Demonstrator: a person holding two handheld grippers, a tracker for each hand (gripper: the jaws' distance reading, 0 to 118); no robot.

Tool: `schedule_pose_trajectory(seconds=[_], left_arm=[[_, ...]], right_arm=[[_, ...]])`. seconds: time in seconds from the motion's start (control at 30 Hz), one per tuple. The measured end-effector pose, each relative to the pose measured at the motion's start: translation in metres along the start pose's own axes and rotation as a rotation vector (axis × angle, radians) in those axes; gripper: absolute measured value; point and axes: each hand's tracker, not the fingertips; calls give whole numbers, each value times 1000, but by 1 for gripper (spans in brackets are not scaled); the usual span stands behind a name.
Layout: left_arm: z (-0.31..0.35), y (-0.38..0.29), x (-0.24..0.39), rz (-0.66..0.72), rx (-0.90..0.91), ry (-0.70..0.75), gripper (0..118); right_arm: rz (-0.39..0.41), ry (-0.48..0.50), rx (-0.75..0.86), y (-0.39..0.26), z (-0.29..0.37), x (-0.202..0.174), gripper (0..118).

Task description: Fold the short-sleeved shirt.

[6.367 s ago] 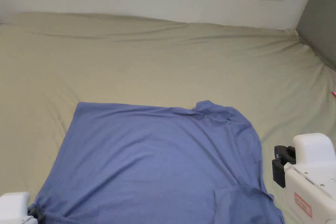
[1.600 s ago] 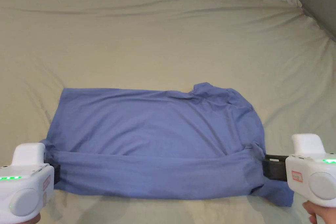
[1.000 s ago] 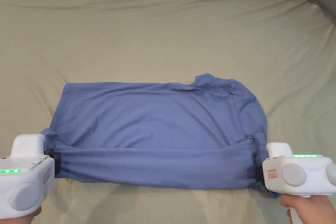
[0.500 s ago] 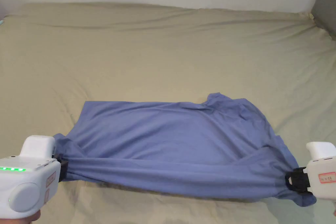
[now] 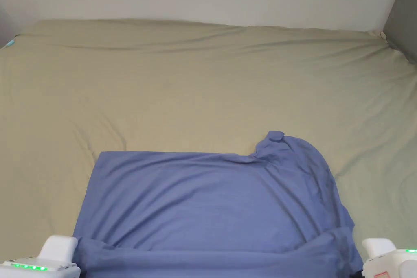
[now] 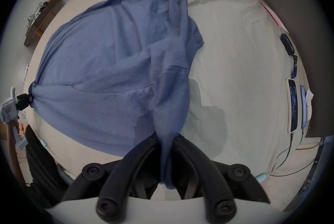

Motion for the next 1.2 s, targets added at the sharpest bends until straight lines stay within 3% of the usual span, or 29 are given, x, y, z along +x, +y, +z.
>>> schedule_pose_trajectory(seconds=[0.1,0.17,0.2,0.23,0.27,0.3,0.33,0.4,0.53,0.7,0.73,0.8,0.83,0.87,0.9,0.97,1.03,1.07,1.1,1.2], left_arm=[[-9,1,2,0,-5,-1,6],[-5,4,4,-6,-9,23,19],[-4,5,3,-12,-10,49,30],[-1,6,1,-16,-5,91,49],[1,7,-2,-8,-1,97,81],[6,10,-5,9,11,77,102],[14,13,-9,53,57,25,113],[38,22,-15,119,170,-46,115],[96,54,-14,186,407,-46,115],[180,92,-2,223,771,-53,115],[195,98,3,206,824,-51,114],[220,108,17,167,898,-24,99],[230,112,25,144,927,-7,82],[237,114,33,125,953,10,54],[238,118,39,102,983,36,35],[244,122,53,60,1011,70,30],[243,125,62,31,1023,64,16],[241,127,67,32,1024,64,8],[240,129,71,28,1019,64,0],[234,135,77,30,996,30,0]], right_arm=[[-2,-4,7,-3,-14,0,15],[5,-36,21,-2,-5,2,30],[17,-90,23,0,-2,3,47],[39,-176,33,1,1,5,73],[60,-215,54,3,8,8,97],[73,-228,100,6,17,9,100],[72,-227,155,9,29,10,100],[56,-210,256,19,58,9,100],[56,-206,510,40,123,-11,100],[106,-195,838,53,199,-59,100],[121,-182,893,54,211,-70,100],[147,-182,967,55,228,-92,97],[157,-202,998,55,235,-104,92],[167,-204,1031,54,240,-114,78],[181,-207,1062,53,245,-123,60],[206,-205,1109,53,248,-138,54],[223,-234,1141,54,246,-150,18],[233,-223,1150,54,244,-155,8],[244,-219,1139,55,242,-160,7],[255,-202,1130,59,233,-168,2]])
